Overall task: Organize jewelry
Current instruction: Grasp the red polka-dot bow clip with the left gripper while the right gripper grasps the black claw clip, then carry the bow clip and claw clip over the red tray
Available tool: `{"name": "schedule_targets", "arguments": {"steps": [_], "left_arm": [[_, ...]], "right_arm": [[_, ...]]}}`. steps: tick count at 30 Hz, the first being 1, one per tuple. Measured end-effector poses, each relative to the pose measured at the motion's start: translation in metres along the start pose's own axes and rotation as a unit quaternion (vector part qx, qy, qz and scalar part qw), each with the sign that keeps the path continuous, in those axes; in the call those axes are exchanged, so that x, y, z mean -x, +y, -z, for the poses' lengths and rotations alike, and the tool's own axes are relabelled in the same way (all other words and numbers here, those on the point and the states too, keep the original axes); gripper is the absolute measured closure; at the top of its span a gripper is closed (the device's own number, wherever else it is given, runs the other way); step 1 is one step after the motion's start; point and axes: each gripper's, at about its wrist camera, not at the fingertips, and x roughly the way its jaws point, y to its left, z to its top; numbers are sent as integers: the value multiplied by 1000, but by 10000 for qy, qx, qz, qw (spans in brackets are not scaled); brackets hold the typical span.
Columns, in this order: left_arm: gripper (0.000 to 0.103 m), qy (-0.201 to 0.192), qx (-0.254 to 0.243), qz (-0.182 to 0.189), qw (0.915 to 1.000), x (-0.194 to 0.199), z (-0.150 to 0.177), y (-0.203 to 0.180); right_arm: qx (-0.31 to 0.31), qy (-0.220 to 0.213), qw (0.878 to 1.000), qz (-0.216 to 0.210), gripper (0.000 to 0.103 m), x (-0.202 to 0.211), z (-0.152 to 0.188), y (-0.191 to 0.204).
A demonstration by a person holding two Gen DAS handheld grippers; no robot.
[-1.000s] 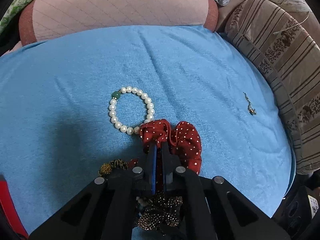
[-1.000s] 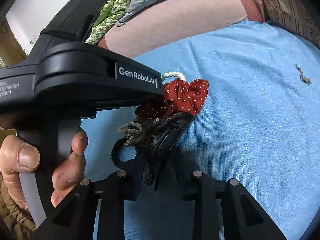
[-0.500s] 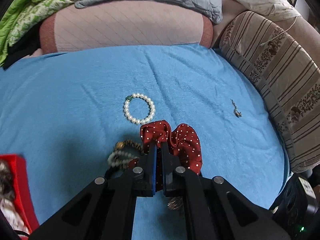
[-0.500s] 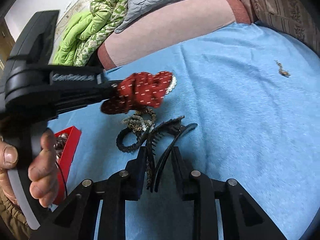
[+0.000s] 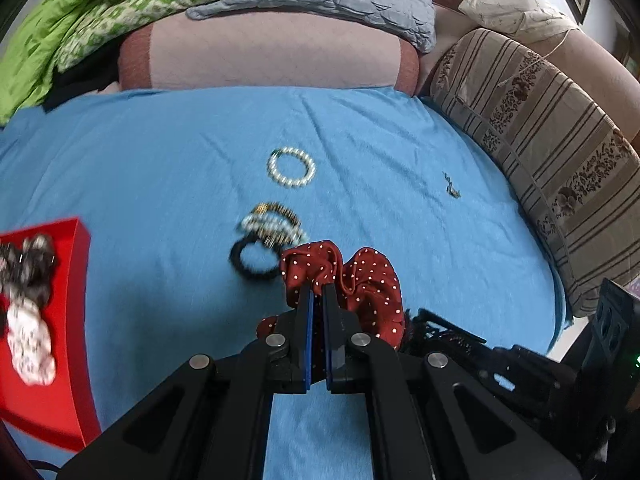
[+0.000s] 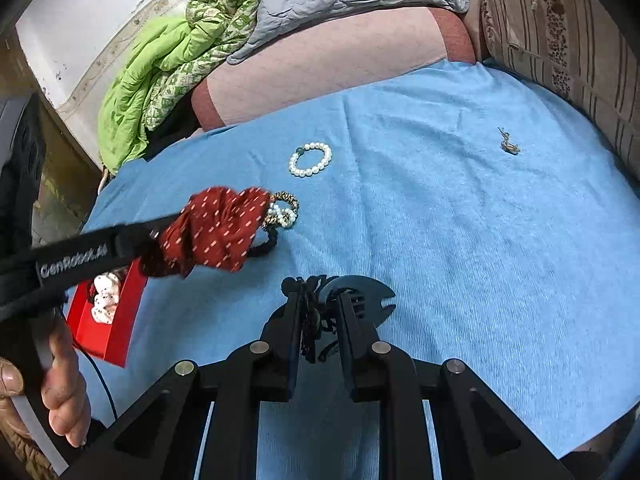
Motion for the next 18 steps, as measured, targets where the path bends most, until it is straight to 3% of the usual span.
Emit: {"name": "schedule_targets", "arguments": {"steps": [3,4,6,8,11,13,18], "left_arm": [[99,59,107,-35,9999,3,16,10],[99,77,136,-44,9999,3,21,12],[99,122,190,-68,9997,3,31,16],[99,139,212,-78,9996,3,37,19],[99,152,196,-132,9996,2,46,21],[99,143,177,-172,9996,3,51,22],[99,153,70,-320,9993,2,64,22]], "right_arm": [[163,120,9997,129,78,3,13,-2],[150,114,9996,198,62,6,18,-8],[116,128,9990,403,40,9,25,-16],[70,117,9984,547,37,12,29,-25],[65,109,9990,432,33,17,31,-28],[140,36,9994,315,25,22,30,-24],[413,85,9987,289,22,21,30,-6]]}}
